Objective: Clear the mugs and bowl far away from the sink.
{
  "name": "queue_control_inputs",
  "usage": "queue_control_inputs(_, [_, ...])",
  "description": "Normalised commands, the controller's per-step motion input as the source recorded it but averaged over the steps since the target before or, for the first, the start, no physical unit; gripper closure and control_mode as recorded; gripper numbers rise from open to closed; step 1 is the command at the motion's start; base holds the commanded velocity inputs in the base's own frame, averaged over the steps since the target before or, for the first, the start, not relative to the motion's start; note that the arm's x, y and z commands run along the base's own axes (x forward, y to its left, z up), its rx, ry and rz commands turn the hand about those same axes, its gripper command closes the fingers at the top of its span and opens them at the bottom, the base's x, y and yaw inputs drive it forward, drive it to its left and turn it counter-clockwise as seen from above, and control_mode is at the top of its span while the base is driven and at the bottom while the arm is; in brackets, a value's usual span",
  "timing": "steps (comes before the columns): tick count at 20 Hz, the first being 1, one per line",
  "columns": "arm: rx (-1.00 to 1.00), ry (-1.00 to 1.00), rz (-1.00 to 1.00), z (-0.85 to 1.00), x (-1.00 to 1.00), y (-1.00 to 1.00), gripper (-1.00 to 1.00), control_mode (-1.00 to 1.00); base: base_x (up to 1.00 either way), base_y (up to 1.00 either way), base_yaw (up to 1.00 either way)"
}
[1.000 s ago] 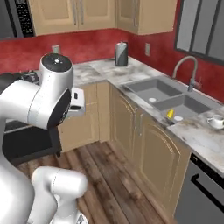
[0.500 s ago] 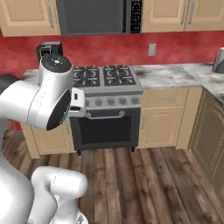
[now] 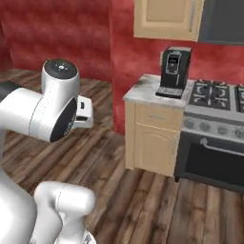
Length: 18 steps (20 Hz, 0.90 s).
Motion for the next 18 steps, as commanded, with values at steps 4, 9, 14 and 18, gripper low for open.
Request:
queue_control_inputs(4, [0.0, 0.0, 0.0, 0.0, 0.0, 0.0, 1.0, 1.0, -0.02, 0.9, 0.85])
queue_control_inputs(9, [0.0, 0.0, 0.0, 0.0, 0.0, 0.0, 1.0, 1.0, 0.0, 0.8, 0.87])
queue_control_inputs(14, [0.0, 0.0, 0.0, 0.0, 0.0, 0.0, 1.0, 1.0, 0.04, 0.25, 0.97])
queue_control_inputs(18, [0.0, 0.0, 0.0, 0.0, 0.0, 0.0, 1.0, 1.0, 0.41, -0.11, 0.97])
